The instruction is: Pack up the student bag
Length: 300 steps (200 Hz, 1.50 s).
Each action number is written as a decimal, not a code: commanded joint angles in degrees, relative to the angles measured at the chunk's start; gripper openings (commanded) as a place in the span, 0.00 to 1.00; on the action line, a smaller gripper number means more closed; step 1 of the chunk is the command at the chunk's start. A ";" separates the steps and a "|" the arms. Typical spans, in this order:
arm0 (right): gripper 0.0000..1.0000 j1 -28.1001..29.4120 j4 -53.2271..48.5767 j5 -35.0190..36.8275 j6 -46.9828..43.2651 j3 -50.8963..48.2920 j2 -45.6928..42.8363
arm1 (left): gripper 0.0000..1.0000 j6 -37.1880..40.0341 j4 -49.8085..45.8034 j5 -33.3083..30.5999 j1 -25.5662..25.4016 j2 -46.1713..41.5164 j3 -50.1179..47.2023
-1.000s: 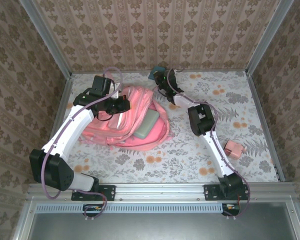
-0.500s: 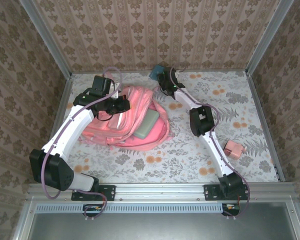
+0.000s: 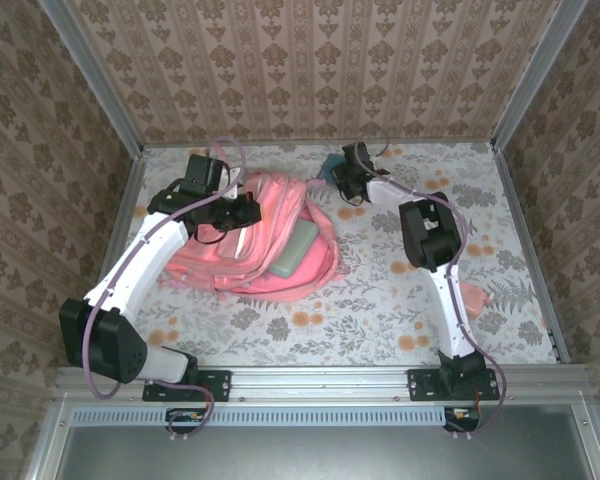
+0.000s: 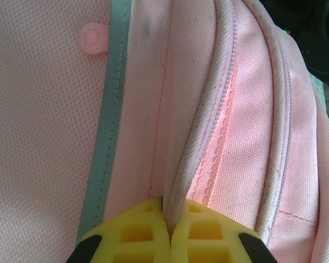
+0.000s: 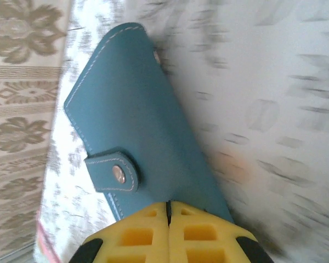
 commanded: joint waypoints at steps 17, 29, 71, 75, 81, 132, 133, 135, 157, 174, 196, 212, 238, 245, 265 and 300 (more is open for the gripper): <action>0.00 -0.82 -6.80 -4.41 -7.20 -19.81 -9.95 | 0.00 -1.35 0.54 1.36 0.76 -2.53 -1.35; 0.00 -1.12 -7.34 -5.27 -9.33 -25.20 -13.90 | 0.00 -1.19 0.88 1.74 0.74 -2.51 -1.43; 0.00 -3.46 -13.00 -4.43 -18.18 -44.05 -29.60 | 0.00 -0.18 2.15 2.88 0.73 -2.52 -1.52; 0.00 -3.59 -13.54 -4.03 -19.20 -45.37 -31.01 | 0.00 -0.03 2.34 3.04 0.81 -2.45 -1.67; 0.00 -3.81 -14.67 -3.36 -21.46 -46.76 -32.94 | 0.00 0.05 2.62 3.39 0.74 -2.34 -1.68; 0.01 -4.10 -24.68 -0.68 -37.14 -48.06 -44.09 | 0.00 0.61 4.18 5.10 0.75 -2.24 -2.81; 0.01 -4.11 -24.78 -0.63 -37.30 -48.01 -44.25 | 0.00 0.61 4.16 5.10 0.79 -2.25 -2.83; 0.03 -4.05 -25.04 -0.55 -37.54 -48.00 -44.79 | 0.00 0.68 4.23 5.17 0.75 -2.31 -2.91; 0.28 -3.64 -27.21 0.26 -40.06 -47.51 -49.03 | 0.00 0.60 5.08 5.57 0.73 -2.84 -3.92; 0.69 -2.37 -27.50 1.72 -42.24 -47.62 -50.68 | 0.00 0.19 6.03 5.82 0.66 -3.23 -4.86; 0.94 -0.42 -26.83 3.63 -46.53 -47.55 -49.94 | 0.00 -0.13 6.59 6.06 0.63 -3.70 -5.41; 0.98 0.32 -27.26 4.37 -50.34 -46.38 -47.37 | 0.00 -0.10 6.35 5.83 0.63 -3.96 -5.32; 1.00 1.10 -28.03 6.66 -55.59 -44.01 -42.61 | 0.00 0.02 5.73 5.37 0.63 -4.10 -5.18; 1.00 1.32 -28.27 7.73 -56.16 -43.39 -41.65 | 0.00 -0.11 5.63 5.32 0.58 -4.10 -5.23; 1.00 1.98 -27.58 8.89 -57.55 -42.18 -39.63 | 0.00 -0.45 5.34 5.27 0.53 -3.93 -5.01; 1.00 2.03 -29.87 9.74 -58.17 -37.78 -32.88 | 0.00 -0.10 3.11 4.71 0.55 -2.66 -2.50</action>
